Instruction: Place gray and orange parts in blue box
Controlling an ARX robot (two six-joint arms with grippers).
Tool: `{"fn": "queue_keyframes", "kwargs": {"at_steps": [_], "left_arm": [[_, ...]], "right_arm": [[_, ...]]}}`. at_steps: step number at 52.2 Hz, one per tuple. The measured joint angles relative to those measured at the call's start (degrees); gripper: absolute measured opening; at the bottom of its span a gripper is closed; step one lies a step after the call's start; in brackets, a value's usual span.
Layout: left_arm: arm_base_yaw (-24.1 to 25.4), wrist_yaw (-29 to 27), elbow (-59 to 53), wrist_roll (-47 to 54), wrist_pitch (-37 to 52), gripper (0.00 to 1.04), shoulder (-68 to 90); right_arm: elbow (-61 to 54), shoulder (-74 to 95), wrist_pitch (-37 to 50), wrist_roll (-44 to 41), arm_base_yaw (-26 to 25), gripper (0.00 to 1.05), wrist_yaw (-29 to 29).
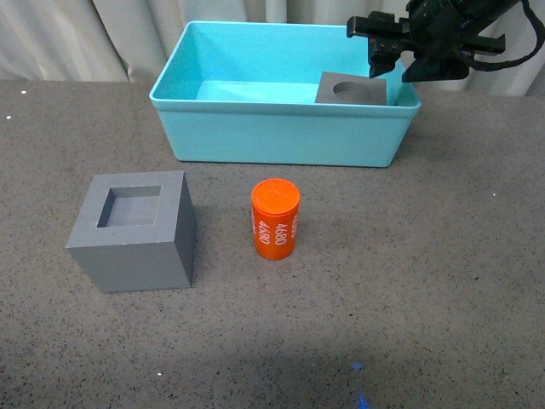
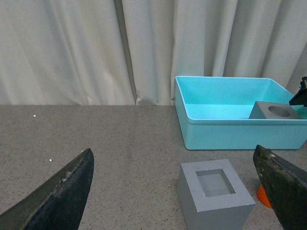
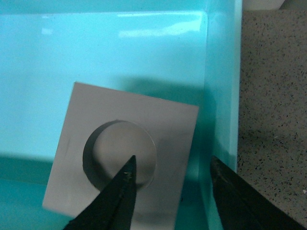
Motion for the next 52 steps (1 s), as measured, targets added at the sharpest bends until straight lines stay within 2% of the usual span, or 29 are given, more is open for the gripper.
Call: {"fn": "queue_keyframes", "kwargs": {"at_steps": [7,12,15,20,26,31,39,42,45,48,52], "left_arm": [[0.0,0.0,0.0,0.0,0.0,0.98,0.0],[0.0,0.0,0.0,0.0,0.0,0.98,0.0],[0.0,0.0,0.0,0.0,0.0,0.98,0.0],[0.0,-0.02,0.0,0.0,0.0,0.98,0.0],[0.0,0.0,0.0,0.0,0.0,0.98,0.0],[0.0,0.0,0.0,0.0,0.0,0.98,0.0],[0.0,0.0,0.0,0.0,0.0,0.98,0.0],[-1.01,-3.8,1.16,-2.54,-3.32,0.98,1.7],[-1.81,-10.86,5.42,-9.05,-10.4,0.98,10.84],[-0.76,-11.5,7.34,-12.83,-9.31,0.98,18.25],[0.66,-9.2,10.54,-16.7,-3.91,0.98,30.14]], "right_arm": [[-4.96,-3.76,5.35,-0.15,-0.13,0.67,-0.72],[-14.67,-11.87,16.39,-1.66,-0.46,0.89,-1.09],[-19.34,-16.2,21.09,-2.69,-0.63,0.97,-1.49],[-29.35,-24.85,27.8,-5.64,-1.03,0.95,-4.55],[-41.16,-32.74,29.77,-8.04,-1.33,0.95,-9.81],[-46.9,-36.26,30.05,-11.04,-0.96,0.95,-10.12],[-48.19,-37.57,30.01,-13.0,-0.7,0.95,-10.1],[-48.19,-37.57,30.01,-13.11,-0.7,0.95,-10.08],[-48.22,-37.57,30.01,-13.25,-0.7,0.95,-10.08],[-48.24,-37.77,30.01,-13.29,-0.7,0.95,-10.03],[-48.24,-37.86,30.01,-13.31,-0.7,0.95,-10.05]]}}
